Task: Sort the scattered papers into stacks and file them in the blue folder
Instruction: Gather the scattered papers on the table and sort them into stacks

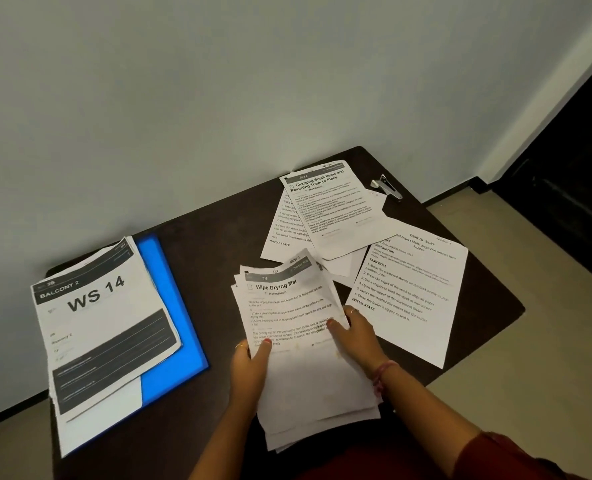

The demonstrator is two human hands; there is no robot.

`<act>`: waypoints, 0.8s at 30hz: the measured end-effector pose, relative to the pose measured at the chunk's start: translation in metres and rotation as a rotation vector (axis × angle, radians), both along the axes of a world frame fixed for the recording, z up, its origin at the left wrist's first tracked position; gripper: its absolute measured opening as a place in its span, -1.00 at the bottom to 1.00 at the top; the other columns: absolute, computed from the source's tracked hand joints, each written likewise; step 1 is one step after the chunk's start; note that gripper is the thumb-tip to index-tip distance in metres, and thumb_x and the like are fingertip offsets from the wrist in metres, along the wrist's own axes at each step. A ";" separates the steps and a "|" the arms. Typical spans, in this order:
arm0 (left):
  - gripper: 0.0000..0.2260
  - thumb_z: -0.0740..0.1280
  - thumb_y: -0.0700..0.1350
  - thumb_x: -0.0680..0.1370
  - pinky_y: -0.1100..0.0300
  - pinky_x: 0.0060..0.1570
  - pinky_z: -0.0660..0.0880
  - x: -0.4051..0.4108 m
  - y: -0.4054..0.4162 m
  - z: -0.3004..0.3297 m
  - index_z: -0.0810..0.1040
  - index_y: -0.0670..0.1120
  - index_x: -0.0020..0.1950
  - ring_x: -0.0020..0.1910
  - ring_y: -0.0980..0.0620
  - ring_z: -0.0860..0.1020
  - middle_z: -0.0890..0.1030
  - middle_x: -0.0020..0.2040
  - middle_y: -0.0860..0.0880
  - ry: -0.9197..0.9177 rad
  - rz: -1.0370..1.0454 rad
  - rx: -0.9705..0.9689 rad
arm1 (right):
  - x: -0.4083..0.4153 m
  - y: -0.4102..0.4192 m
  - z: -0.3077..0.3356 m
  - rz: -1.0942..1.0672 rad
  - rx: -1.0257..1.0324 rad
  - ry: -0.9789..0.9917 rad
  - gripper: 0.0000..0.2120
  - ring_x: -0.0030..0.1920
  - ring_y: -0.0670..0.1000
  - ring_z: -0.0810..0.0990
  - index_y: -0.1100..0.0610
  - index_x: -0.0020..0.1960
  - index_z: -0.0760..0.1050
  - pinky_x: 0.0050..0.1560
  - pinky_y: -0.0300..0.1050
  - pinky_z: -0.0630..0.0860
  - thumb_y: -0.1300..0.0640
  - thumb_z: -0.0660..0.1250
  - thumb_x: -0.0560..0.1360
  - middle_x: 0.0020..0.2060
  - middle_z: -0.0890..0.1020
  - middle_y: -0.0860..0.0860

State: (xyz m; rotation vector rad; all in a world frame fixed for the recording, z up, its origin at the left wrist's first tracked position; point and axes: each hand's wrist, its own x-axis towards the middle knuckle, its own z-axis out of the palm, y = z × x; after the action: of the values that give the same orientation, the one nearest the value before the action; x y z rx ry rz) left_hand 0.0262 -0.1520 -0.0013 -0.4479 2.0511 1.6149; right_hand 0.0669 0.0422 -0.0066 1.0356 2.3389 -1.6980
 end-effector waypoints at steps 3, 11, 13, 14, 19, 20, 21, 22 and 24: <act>-0.79 0.38 -0.19 0.53 0.01 0.09 0.54 -0.006 0.002 0.012 0.47 -0.03 0.13 0.05 0.01 0.59 0.61 0.08 -0.01 0.060 0.049 0.072 | -0.006 0.004 0.008 0.003 -0.108 0.057 -0.83 -0.02 0.03 0.64 0.06 0.13 0.47 0.01 0.07 0.60 0.11 0.30 0.55 0.02 0.64 0.02; -0.74 0.47 -0.18 0.46 0.27 -0.07 0.56 -0.031 0.014 0.062 0.56 0.10 0.06 -0.04 0.21 0.63 0.64 -0.02 0.16 0.279 0.058 0.172 | -0.047 0.021 0.056 0.040 -0.245 0.310 -0.75 0.12 -0.08 0.60 -0.03 0.21 0.44 0.20 -0.07 0.51 0.14 0.31 0.55 0.11 0.62 -0.07; -0.75 0.46 -0.21 0.45 0.36 -0.17 0.56 -0.037 0.018 0.074 0.56 0.07 0.04 -0.10 0.30 0.62 0.64 -0.07 0.18 0.340 0.092 0.180 | -0.057 0.022 0.068 0.039 -0.259 0.390 -0.73 0.16 -0.09 0.57 -0.07 0.21 0.43 0.23 -0.10 0.48 0.16 0.31 0.55 0.15 0.60 -0.08; -0.76 0.46 -0.23 0.45 0.41 -0.22 0.54 -0.040 0.020 0.080 0.56 0.06 0.02 -0.13 0.32 0.62 0.63 -0.08 0.18 0.368 0.114 0.184 | -0.062 0.023 0.074 0.039 -0.254 0.428 -0.69 0.19 -0.09 0.56 -0.06 0.24 0.42 0.25 -0.09 0.46 0.17 0.32 0.55 0.18 0.59 -0.06; -0.76 0.46 -0.21 0.44 0.47 -0.25 0.51 -0.050 0.027 0.091 0.54 -0.02 0.06 -0.07 0.24 0.56 0.59 -0.05 0.15 0.475 0.216 0.161 | -0.078 0.024 0.092 0.058 -0.226 0.516 -0.55 0.24 -0.04 0.53 0.10 0.37 0.34 0.33 0.00 0.43 0.16 0.34 0.52 0.25 0.54 0.02; -0.73 0.46 -0.19 0.44 0.48 -0.23 0.51 -0.051 0.028 0.090 0.55 -0.07 0.11 -0.04 0.23 0.56 0.59 -0.03 0.13 0.493 0.236 0.141 | -0.080 0.023 0.094 0.058 -0.223 0.528 -0.49 0.24 -0.04 0.53 0.13 0.40 0.31 0.33 0.03 0.44 0.14 0.35 0.50 0.25 0.54 0.04; -0.69 0.46 -0.18 0.44 0.46 -0.20 0.52 -0.051 0.028 0.090 0.55 -0.11 0.16 -0.02 0.21 0.56 0.60 -0.02 0.11 0.507 0.253 0.129 | -0.082 0.021 0.095 0.058 -0.223 0.539 -0.46 0.23 -0.03 0.54 0.15 0.42 0.28 0.33 0.03 0.44 0.13 0.34 0.48 0.26 0.53 0.06; -0.66 0.46 -0.18 0.44 0.44 -0.14 0.53 -0.051 0.028 0.090 0.55 -0.13 0.19 -0.01 0.22 0.56 0.60 -0.01 0.10 0.514 0.272 0.127 | -0.084 0.021 0.095 0.057 -0.219 0.554 -0.45 0.25 -0.03 0.52 0.17 0.43 0.26 0.34 -0.01 0.42 0.15 0.34 0.49 0.28 0.51 0.07; -0.62 0.47 -0.22 0.43 0.33 0.01 0.50 -0.050 0.029 0.091 0.52 -0.10 0.23 -0.01 0.26 0.55 0.59 0.00 0.12 0.517 0.312 0.148 | -0.086 0.020 0.093 0.071 -0.210 0.567 -0.51 0.28 -0.08 0.49 0.11 0.41 0.26 0.32 -0.18 0.41 0.23 0.33 0.53 0.28 0.49 0.02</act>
State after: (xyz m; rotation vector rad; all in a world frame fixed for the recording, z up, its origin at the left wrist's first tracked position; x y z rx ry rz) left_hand -0.0238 -0.1235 0.0897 -0.3319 2.2816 2.2425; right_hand -0.0191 0.0619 0.0867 0.4684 2.3615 -2.3885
